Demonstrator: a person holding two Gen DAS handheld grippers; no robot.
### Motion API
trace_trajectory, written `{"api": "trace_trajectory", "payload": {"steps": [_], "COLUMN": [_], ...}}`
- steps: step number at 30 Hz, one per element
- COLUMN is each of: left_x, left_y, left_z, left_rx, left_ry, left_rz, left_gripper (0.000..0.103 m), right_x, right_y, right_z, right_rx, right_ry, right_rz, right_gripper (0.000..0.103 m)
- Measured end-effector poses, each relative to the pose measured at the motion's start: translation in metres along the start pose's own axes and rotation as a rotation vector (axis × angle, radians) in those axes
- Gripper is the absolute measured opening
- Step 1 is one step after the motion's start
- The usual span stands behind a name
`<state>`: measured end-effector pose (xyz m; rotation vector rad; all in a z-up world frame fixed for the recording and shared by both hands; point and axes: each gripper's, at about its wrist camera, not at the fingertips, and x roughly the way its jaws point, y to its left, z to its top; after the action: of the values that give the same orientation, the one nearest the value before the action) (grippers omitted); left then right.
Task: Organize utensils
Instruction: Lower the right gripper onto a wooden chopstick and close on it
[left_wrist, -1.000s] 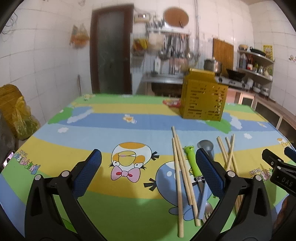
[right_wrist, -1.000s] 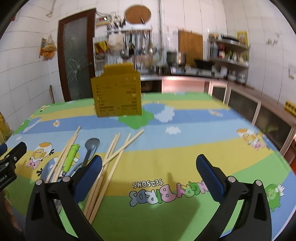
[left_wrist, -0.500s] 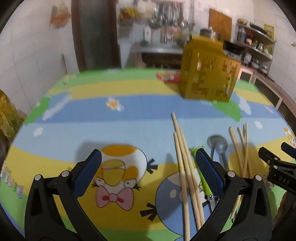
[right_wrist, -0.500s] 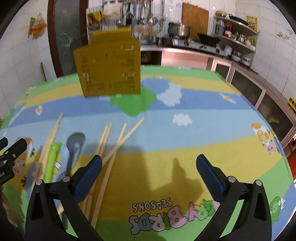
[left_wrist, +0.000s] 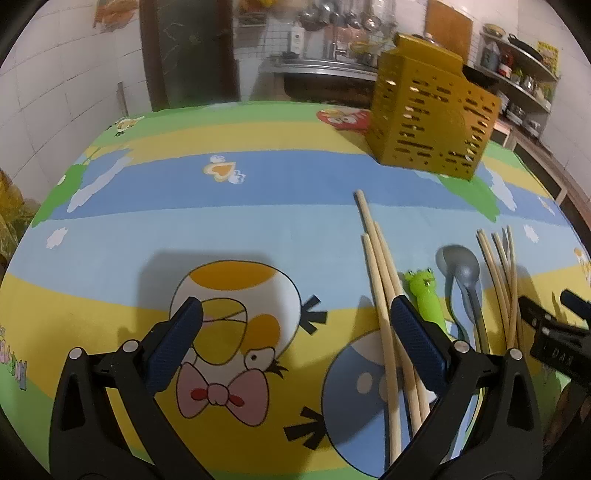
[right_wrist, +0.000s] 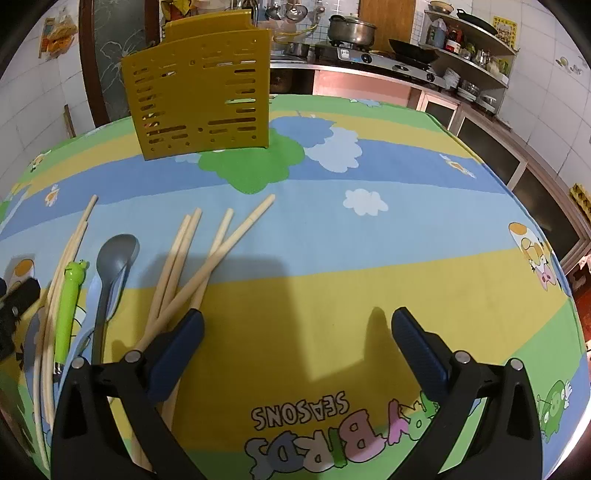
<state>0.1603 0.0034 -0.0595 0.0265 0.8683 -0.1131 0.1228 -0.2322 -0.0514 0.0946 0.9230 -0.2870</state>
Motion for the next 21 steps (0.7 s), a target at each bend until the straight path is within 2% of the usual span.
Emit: {"api": "trace_trajectory", "payload": {"steps": [5, 16, 21], "left_x": [-0.006, 0.001, 0.007], "left_y": [-0.003, -0.008, 0.000], "left_z": [-0.004, -0.007, -0.006], "left_rx": [0.008, 0.039, -0.003], "left_ry": [-0.008, 0.024, 0.056], "left_rz": [-0.015, 0.003, 0.003], "left_gripper": [0.098, 0.098, 0.098], "right_x": [-0.008, -0.005, -0.003], "right_y": [-0.005, 0.013, 0.012], "right_z": [-0.001, -0.004, -0.004], "right_rx": [0.043, -0.011, -0.007], "right_ry": [-0.041, -0.007, 0.001], "right_rz": [0.033, 0.008, 0.003], "right_gripper": [0.099, 0.099, 0.099]}}
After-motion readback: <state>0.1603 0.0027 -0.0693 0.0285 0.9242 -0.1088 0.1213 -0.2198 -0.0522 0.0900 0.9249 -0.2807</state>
